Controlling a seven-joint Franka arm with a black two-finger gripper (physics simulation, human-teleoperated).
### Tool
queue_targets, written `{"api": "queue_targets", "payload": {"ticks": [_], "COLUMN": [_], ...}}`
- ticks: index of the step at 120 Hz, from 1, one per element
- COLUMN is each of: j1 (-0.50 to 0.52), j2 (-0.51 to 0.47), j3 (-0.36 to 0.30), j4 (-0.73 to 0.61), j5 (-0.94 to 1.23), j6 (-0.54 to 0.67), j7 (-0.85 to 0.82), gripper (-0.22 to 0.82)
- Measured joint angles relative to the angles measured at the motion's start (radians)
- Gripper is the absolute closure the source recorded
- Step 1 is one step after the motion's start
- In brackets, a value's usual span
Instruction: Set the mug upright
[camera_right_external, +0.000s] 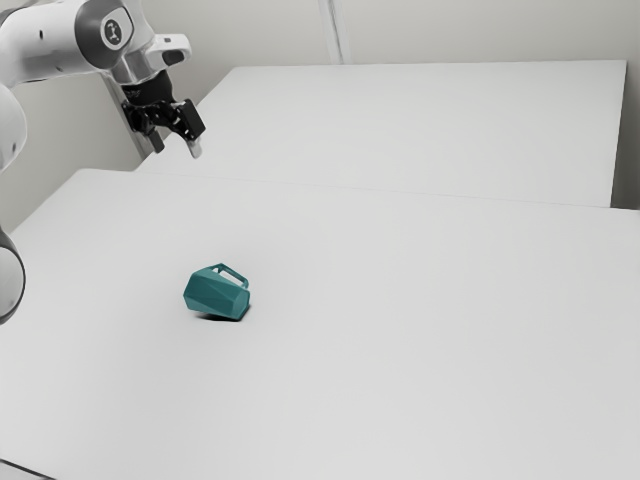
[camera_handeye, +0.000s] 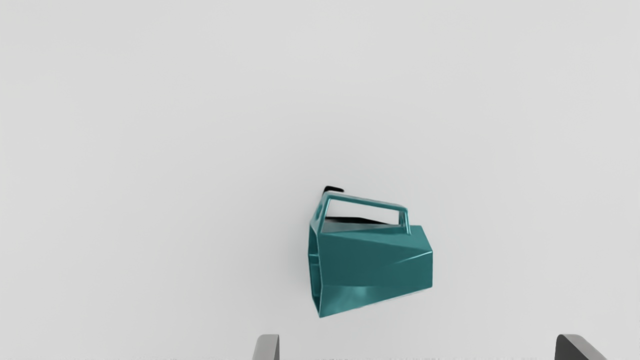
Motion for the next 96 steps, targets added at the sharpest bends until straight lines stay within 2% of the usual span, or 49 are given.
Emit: {"api": "queue_targets", "payload": {"ticks": [57, 80, 96], "j1": [0.001, 0.038, 0.092], "j2": [-0.014, -0.018, -0.005], "j3": [0.014, 0.154, 0.177], "j4": [-0.033, -0.157, -0.203], "j5": [-0.026, -0.294, -0.437], "j6": [-0.005, -0.001, -0.002], "j7": [-0.029, 0.034, 0.131], "gripper": [0.0, 0.0, 0.0]}}
